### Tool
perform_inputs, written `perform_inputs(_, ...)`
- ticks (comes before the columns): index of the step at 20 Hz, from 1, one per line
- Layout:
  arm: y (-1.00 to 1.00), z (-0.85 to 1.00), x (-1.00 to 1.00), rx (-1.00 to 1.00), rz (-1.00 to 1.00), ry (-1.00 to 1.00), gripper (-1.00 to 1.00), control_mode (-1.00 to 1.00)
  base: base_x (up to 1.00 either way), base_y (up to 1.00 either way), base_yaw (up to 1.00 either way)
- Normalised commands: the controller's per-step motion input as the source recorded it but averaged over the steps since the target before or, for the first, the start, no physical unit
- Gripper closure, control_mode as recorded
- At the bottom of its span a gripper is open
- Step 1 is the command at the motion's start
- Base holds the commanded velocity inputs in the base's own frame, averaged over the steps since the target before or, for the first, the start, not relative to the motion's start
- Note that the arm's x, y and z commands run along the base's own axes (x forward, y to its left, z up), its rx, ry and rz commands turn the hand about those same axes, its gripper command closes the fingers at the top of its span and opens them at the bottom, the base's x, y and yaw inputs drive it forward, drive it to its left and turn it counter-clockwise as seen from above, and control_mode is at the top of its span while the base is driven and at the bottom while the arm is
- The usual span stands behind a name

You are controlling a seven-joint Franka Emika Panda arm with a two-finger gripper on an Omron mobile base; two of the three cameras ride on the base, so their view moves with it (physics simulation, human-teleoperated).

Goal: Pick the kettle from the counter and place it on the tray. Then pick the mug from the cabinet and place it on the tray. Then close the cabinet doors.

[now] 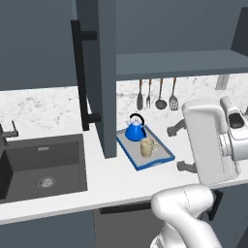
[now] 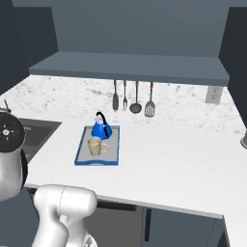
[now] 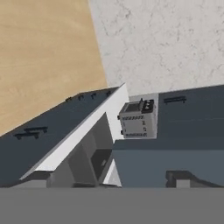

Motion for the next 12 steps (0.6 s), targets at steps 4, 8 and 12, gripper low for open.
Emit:
perform_inputs(4, 0.56, 0.0, -0.43, 0.02, 0.0, 0.0, -1.0, -1.0, 0.0, 0.0, 0.0)
perform_inputs(8, 0.51, 0.0, -0.33, 0.03, 0.0, 0.01, -1.0, -1.0, 0.0, 0.0, 0.0)
perform_inputs(12, 0.54, 0.0, -0.05, 0.03, -0.01, 0.04, -1.0, -1.0, 0.0, 0.0, 0.0)
